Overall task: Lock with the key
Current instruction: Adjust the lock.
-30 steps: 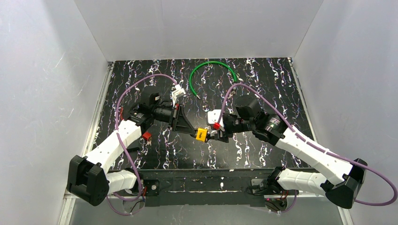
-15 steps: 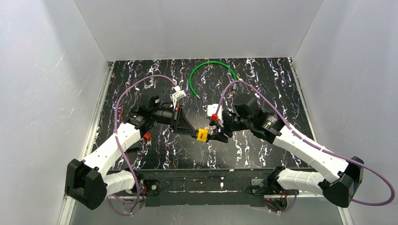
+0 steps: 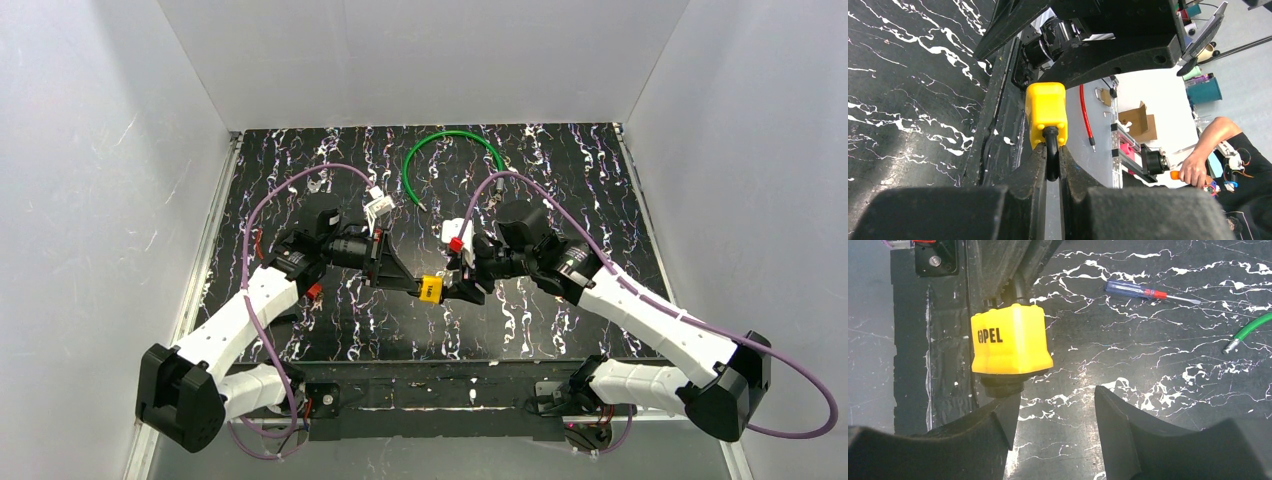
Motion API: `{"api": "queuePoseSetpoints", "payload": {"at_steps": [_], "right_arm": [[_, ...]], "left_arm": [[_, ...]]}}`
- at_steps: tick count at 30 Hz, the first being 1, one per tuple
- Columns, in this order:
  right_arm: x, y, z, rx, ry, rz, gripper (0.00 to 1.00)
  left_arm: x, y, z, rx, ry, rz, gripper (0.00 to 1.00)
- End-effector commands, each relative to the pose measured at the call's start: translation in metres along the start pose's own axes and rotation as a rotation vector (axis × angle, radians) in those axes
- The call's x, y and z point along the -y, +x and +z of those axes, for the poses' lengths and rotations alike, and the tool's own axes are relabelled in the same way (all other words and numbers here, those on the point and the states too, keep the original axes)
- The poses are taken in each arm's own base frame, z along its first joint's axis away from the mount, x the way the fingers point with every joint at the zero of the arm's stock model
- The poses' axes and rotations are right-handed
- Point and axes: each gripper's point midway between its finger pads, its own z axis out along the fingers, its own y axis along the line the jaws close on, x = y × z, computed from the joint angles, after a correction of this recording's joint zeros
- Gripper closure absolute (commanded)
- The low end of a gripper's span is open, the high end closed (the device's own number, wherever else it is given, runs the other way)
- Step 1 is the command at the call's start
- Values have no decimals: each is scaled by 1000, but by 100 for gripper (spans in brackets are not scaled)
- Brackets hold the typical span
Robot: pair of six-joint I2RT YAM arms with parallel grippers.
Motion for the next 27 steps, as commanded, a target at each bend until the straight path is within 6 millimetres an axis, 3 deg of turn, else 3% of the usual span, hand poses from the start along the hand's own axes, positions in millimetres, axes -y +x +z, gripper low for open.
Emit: {"api": "queuePoseSetpoints", "payload": {"at_steps": [1,6,18,27], "right_arm": [[16,-32,-5,136,66,-43,36],[15,-33,-2,155,59,-7,36],[16,-66,6,250,5,58,37],[24,-88,13,326,4,202,38]], "left_arm": [[21,7,-1,-23,70,45,100],[17,3,2,-13,69,47,100],[5,8,14,-36,42,29,100],[-21,5,22,-7,-63,-21,100]]}}
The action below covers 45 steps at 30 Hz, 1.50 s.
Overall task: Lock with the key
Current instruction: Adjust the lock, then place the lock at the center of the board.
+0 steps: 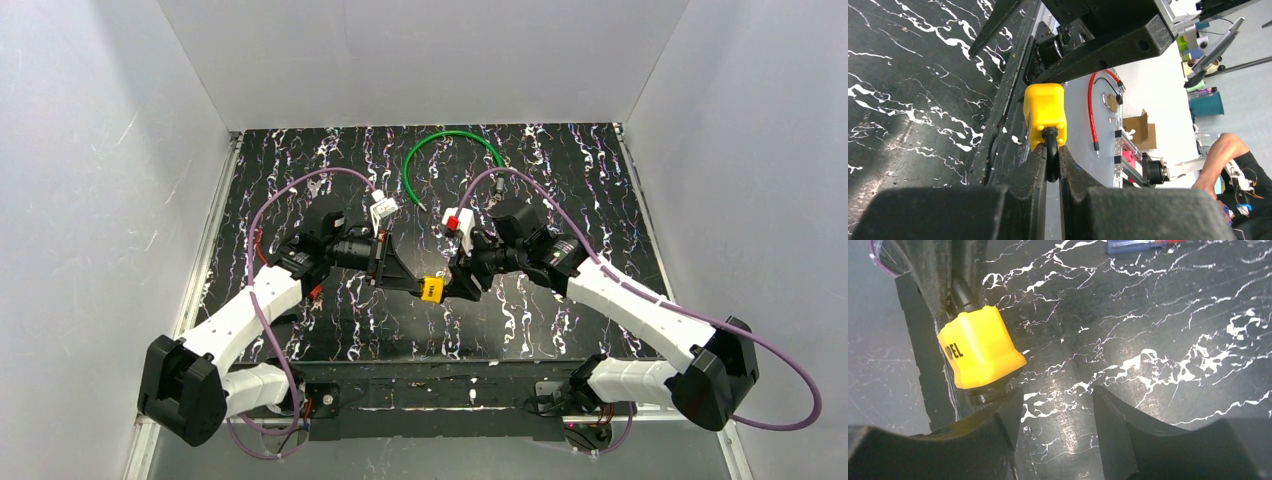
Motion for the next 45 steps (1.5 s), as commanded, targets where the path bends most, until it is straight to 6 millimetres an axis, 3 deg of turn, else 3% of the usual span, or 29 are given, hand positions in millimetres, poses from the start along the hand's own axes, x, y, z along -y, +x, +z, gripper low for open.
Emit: {"api": "queuePoseSetpoints", "payload": {"at_steps": [1,8,15,17,20,26,30,34,37,42,45], "right_arm": [[-16,-119,-6,385,-63,-44,38],[-22,-139,-4,444,-114,-26,39],[-45,-153,-9,487,-207,-121,40],[-47,-149,-7,456,-208,-134,40],[-33,-143,-14,420,-138,-124,39],[33,-93,-45,316,6,-3,37],[63,-54,-57,211,51,3,32],[57,-33,-60,129,11,-25,19],[45,-27,-63,80,-21,-48,10],[25,-31,-52,-28,50,-261,4],[24,-40,-47,-32,71,-315,2]], "left_arm": [[-6,0,16,-6,-26,23,100],[-9,15,29,-66,-9,5,100],[-15,20,35,-101,9,-54,100],[-13,20,34,-103,19,-52,100],[-11,13,26,-68,6,-27,100],[-14,5,-2,4,-10,-28,100],[-4,-4,-16,34,31,-15,100],[2,-14,-21,55,40,-12,100],[-8,-17,-21,67,-28,-54,100],[-24,-23,-17,65,-95,-192,100],[-26,-25,-12,61,-109,-229,100]]}}
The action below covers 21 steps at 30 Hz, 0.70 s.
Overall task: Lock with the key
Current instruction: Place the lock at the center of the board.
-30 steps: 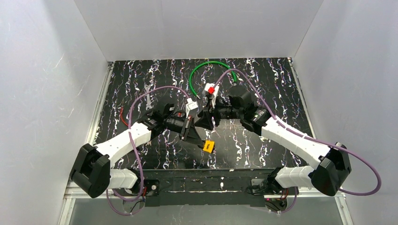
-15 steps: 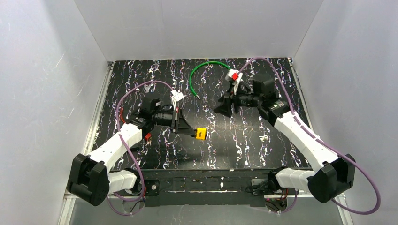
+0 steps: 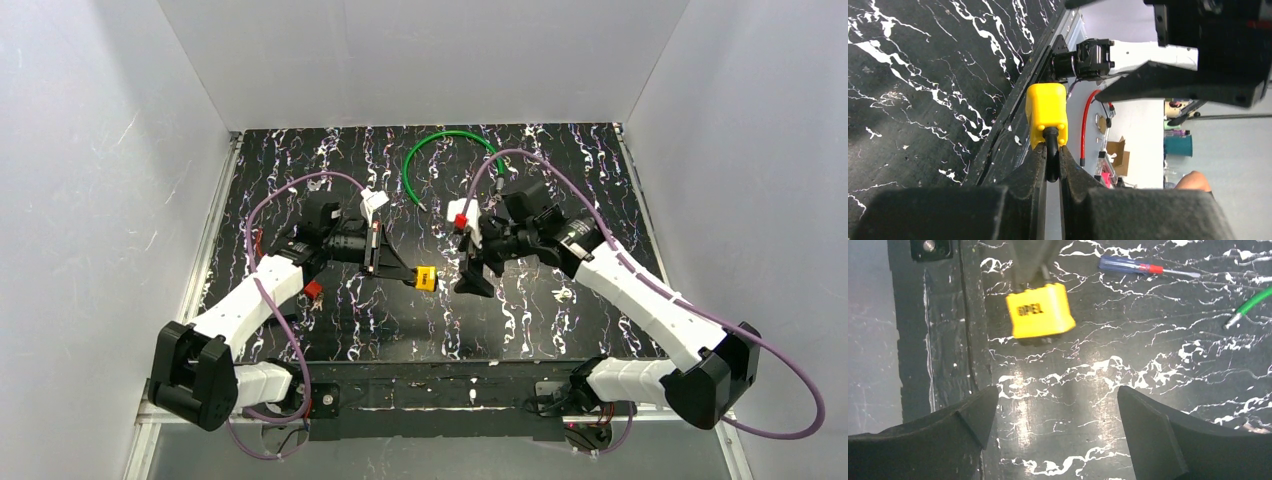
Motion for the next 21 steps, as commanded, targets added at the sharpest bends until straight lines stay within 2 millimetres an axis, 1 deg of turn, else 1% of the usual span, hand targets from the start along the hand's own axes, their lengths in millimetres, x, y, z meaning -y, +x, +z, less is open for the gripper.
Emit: {"api": "queuePoseSetpoints", "payload": {"at_steps": [1,4,7,9,12,17,21], "right_arm": [[4,-24,-8,-23,81,-169,2],[-2,-32,7,-35,54,-207,2],[-6,-43,22,-12,38,-236,2],[-8,-45,30,-10,30,-242,2],[-9,-44,39,-22,21,-252,3],[-17,-43,51,-39,-6,-300,5],[-16,-43,61,-55,-1,-336,8]], "left_arm": [[12,-10,3,3,-6,-30,100],[12,-9,8,2,-25,-32,100],[7,-9,10,7,-43,-53,100],[7,-9,9,7,-42,-58,100],[9,-10,9,10,-37,-58,100],[9,-10,10,17,-26,-60,100],[11,-12,12,13,-5,-74,100]]}}
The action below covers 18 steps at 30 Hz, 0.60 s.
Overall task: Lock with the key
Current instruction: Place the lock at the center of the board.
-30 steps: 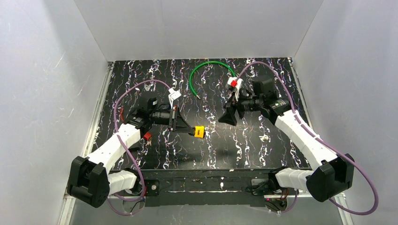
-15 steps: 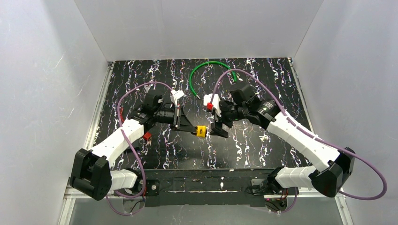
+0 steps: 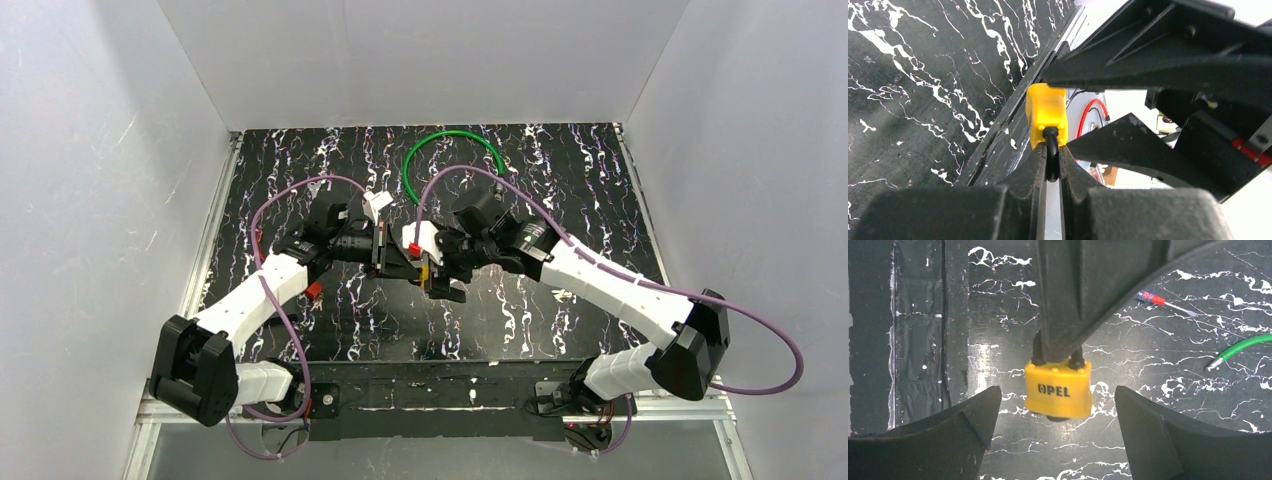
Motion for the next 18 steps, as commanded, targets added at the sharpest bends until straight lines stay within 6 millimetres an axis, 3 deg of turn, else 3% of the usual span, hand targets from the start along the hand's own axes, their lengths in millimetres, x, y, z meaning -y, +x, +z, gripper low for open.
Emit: {"api": "queuePoseSetpoints", "payload": {"at_steps": [1,8,18], "right_arm": [[14,-25,5,42,44,-92,9],[15,-14,14,-4,59,-124,21],[27,11,3,-40,129,-72,47]], "left_arm": [[19,-7,-1,-3,74,33,100],[18,-4,-1,-12,84,23,100],[20,-7,0,2,96,57,100]]}}
